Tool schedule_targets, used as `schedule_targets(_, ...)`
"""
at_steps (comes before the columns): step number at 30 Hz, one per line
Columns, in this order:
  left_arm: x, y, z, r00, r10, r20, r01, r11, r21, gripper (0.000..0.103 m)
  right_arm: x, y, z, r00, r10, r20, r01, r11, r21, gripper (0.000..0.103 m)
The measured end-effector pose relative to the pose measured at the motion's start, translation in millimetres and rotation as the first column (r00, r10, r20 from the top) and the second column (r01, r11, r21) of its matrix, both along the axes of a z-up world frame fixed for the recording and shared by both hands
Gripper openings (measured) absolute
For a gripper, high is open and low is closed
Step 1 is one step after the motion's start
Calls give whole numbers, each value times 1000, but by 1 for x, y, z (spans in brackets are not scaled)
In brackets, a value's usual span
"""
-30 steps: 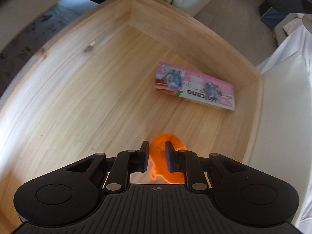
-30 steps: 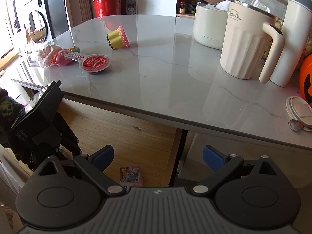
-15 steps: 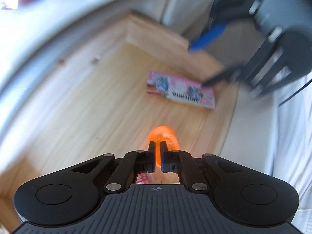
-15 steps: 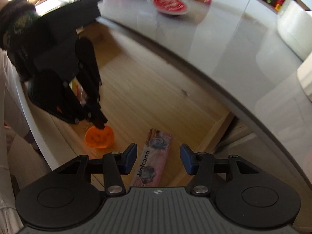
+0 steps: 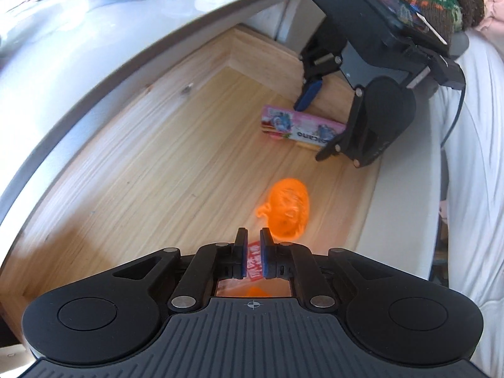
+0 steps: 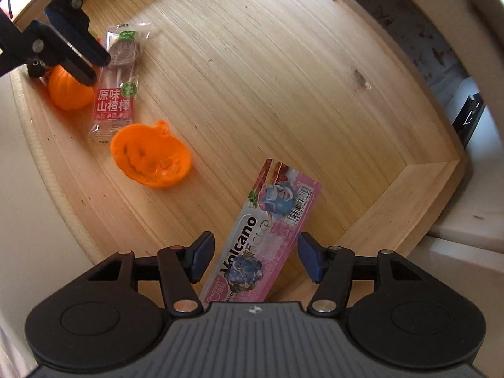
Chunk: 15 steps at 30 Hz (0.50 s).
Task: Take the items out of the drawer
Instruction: 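Grasp and reposition the pink Volcano packet with the right tool while the left tool moves items in the drawer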
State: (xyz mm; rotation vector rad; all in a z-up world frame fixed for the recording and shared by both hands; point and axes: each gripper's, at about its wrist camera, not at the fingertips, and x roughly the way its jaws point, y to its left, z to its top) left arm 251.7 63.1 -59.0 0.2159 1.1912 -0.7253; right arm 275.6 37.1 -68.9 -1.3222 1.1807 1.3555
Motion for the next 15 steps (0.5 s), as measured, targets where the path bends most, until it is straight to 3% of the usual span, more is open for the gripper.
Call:
schedule_targets(2,1,3,-2,1000,12,3,-12,1000,-10,10,1,1,-4,1000,-9,-14,9,1000,-22,61)
schedule_targets(5,0,10,-1,1000,15,-2,-15,1000,6,10,-1,0,-4,1000,-3,-13,2,1000,-21,48)
schedule_targets(10,-5,22,-1,999,40,-25,-38,997,62,11,-16,-12,27,996,76,39,-80,989,121,44)
schedule_targets(15,-3,6,1,999,24,-47,-23,999,25,11,-15,-30,69,1000,12,19,-17,969,245,44)
